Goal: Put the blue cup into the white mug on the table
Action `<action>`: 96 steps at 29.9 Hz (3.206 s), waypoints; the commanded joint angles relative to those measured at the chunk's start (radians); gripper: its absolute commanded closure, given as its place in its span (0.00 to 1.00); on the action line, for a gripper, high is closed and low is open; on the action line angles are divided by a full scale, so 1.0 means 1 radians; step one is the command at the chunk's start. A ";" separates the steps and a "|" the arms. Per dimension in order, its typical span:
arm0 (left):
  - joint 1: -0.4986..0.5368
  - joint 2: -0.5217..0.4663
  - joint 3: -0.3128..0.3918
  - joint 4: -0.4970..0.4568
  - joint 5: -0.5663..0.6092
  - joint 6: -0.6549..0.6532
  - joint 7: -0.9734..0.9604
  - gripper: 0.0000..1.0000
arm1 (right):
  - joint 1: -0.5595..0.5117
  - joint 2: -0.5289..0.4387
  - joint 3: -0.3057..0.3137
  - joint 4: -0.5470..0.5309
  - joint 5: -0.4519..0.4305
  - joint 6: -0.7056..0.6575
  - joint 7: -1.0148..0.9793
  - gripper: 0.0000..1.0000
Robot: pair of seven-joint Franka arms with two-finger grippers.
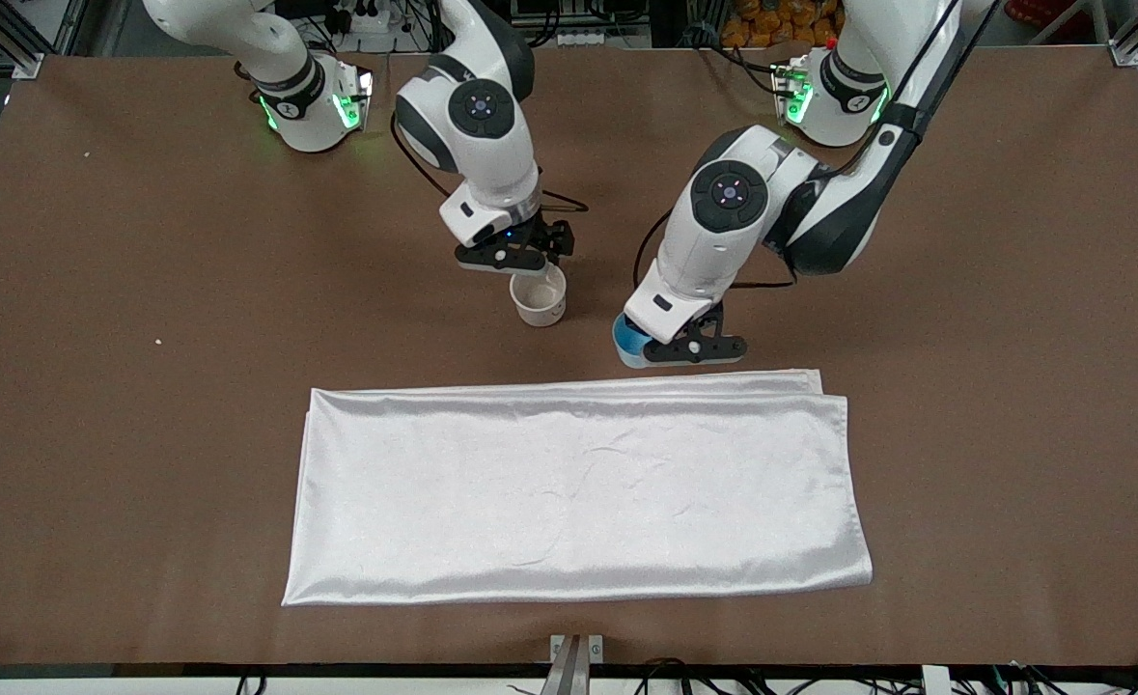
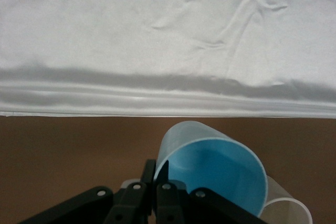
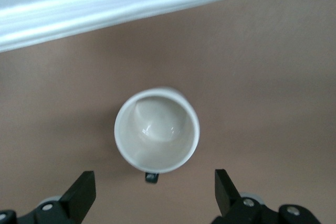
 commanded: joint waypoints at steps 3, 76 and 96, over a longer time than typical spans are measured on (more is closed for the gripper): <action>-0.050 0.017 -0.001 0.023 0.033 -0.006 -0.095 1.00 | -0.173 0.023 0.007 0.046 -0.005 -0.036 -0.214 0.00; -0.302 0.138 0.019 0.152 0.140 -0.004 -0.446 0.00 | -0.716 -0.294 0.009 0.081 -0.074 -0.401 -0.912 0.00; -0.001 -0.141 0.013 0.155 0.105 -0.216 0.006 0.00 | -0.717 -0.283 0.009 0.264 -0.063 -0.568 -0.911 0.00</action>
